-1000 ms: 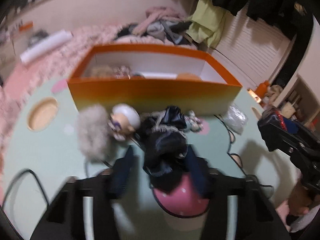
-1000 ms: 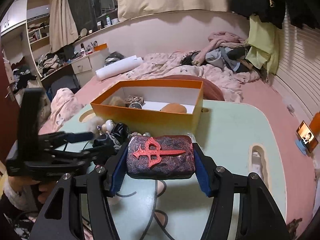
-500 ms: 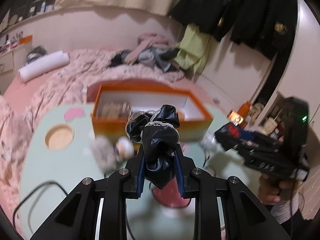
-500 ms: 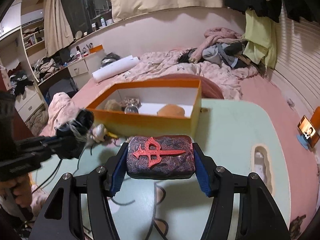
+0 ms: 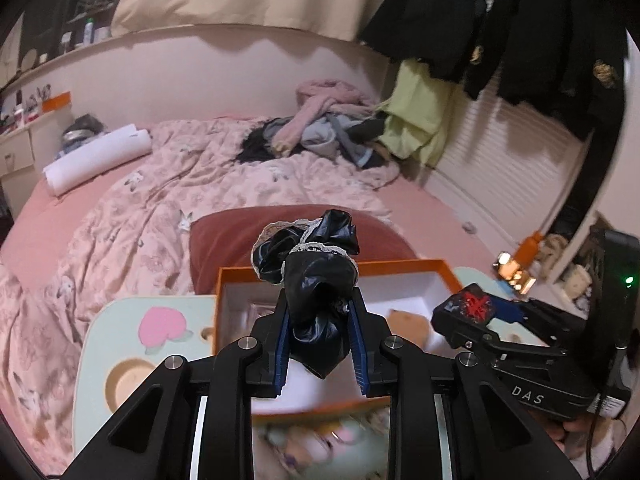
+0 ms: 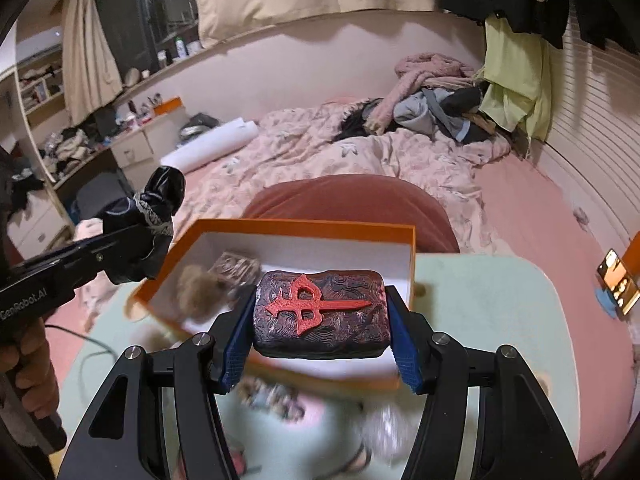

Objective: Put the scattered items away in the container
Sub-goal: 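Lower the block into the box with the right gripper while the left drops the black bag in, then reach the right gripper to the bead bracelet and grasp it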

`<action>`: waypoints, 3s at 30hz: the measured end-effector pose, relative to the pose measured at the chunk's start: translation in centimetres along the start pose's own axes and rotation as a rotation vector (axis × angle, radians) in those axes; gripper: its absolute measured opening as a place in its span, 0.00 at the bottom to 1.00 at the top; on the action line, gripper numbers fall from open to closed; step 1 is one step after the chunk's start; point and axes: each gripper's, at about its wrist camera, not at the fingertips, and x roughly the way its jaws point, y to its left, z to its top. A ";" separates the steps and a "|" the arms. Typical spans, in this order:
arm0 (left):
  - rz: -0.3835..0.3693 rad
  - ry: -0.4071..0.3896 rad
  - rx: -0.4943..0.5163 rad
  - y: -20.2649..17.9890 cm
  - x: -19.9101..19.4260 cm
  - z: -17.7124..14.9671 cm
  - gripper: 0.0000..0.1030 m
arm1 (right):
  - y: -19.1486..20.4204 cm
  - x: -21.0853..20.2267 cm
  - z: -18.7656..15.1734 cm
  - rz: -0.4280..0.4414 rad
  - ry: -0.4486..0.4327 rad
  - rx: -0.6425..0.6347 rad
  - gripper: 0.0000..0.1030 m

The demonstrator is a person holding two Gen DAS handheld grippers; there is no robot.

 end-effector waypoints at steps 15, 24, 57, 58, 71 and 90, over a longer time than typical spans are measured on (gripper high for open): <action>0.032 -0.027 -0.035 0.7 -1.9 -2.9 0.72 | 0.3 -0.5 0.3 -0.049 -0.034 0.015 0.67; 0.085 0.093 -0.006 -0.4 -4.6 -10.3 0.77 | 0.8 -4.1 -5.3 -0.014 0.015 0.011 0.67; 0.192 0.217 0.009 -1.2 -2.2 -15.5 1.00 | 3.0 -1.6 -11.1 -0.155 0.160 -0.077 0.86; 0.192 0.217 0.009 -1.2 -2.2 -15.5 1.00 | 2.8 -1.6 -11.0 -0.141 0.162 -0.079 0.87; 0.193 0.217 0.010 -1.3 -2.2 -15.5 1.00 | -6.2 -5.6 -12.3 0.188 -0.075 0.513 0.81; 0.188 0.217 0.004 -1.2 -2.1 -15.6 1.00 | 4.2 3.5 -6.3 -0.031 0.223 0.041 0.76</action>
